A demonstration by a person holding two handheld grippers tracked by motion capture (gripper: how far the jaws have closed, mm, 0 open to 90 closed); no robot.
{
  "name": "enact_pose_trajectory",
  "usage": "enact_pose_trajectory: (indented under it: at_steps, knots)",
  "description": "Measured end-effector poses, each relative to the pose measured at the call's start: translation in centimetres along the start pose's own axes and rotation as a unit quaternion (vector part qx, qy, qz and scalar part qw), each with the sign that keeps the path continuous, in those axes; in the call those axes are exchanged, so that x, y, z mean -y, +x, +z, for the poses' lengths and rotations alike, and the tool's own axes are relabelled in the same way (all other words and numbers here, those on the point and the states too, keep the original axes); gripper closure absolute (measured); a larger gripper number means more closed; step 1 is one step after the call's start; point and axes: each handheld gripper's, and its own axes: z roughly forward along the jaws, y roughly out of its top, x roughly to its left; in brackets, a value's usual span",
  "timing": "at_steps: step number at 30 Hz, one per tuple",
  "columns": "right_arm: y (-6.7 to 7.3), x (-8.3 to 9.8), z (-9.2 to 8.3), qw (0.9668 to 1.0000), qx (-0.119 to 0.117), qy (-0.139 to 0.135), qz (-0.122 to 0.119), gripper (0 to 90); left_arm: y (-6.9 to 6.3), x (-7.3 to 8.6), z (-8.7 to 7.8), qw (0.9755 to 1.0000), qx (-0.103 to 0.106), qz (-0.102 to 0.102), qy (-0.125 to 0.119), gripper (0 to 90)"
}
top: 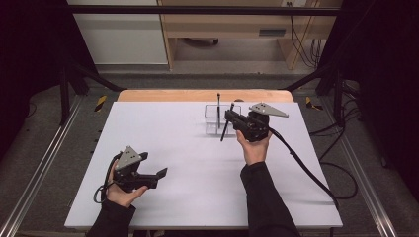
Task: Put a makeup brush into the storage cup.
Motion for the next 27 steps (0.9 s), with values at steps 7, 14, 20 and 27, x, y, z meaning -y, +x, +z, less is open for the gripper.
enact_pose_trajectory:
  at_steps: [7, 14, 20, 27]
  knots:
    - [-0.4, 0.0, 0.9, 0.9998, 0.020, -0.001, -0.007, 83.8, 0.0, -0.1, -0.1, 1.0000, -0.003, 0.000, -0.001, 10.7]
    - [-1.0, -0.4, 1.7, 0.9996, 0.029, 0.001, -0.009, 83.8, 0.1, -0.1, -0.1, 1.0000, -0.004, 0.000, 0.000, 10.8]
    - [-1.3, -1.1, 2.2, 0.9994, 0.033, -0.003, -0.010, 83.8, 0.2, 0.0, -0.1, 1.0000, -0.004, 0.001, 0.003, 10.9]
    - [-2.0, -1.8, 2.3, 0.9987, 0.049, -0.011, -0.012, 83.8, 0.3, 0.0, 0.0, 1.0000, -0.003, 0.000, 0.005, 10.9]
